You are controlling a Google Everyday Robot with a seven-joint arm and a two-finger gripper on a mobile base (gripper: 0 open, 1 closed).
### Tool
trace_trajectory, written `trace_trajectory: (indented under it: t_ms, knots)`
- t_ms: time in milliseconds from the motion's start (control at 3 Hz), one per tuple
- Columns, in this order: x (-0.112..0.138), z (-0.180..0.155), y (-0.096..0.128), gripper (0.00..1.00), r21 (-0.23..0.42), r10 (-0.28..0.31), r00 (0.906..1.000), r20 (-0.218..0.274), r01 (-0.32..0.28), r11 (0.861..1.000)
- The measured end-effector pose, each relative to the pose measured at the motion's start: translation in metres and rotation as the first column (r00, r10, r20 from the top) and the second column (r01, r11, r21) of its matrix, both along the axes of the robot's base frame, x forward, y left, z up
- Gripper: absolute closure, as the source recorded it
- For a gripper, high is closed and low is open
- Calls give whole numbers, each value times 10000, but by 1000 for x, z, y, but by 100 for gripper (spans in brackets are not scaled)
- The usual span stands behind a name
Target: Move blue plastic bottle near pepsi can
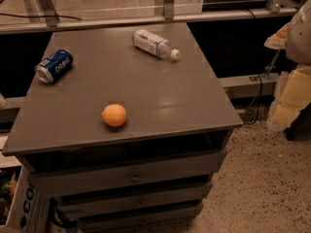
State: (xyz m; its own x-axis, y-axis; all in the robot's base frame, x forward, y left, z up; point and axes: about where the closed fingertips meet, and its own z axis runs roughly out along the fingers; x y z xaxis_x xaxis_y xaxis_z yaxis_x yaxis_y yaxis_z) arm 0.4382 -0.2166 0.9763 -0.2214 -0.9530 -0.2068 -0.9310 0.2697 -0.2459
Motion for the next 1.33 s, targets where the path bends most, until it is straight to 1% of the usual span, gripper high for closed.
trace_trajectory:
  t_ms: [333, 667, 1000, 1333]
  knots:
    - [1, 0, 0, 0, 14, -25, 10000, 10, 25, 10000]
    - [19, -7, 11, 0, 320, 280, 9988, 409, -293, 9991]
    - [57, -21, 29, 0, 705, 625, 9928, 1021, -699, 9951]
    - [101, -27, 41, 0, 1178, 696, 9859, 1524, -880, 9891]
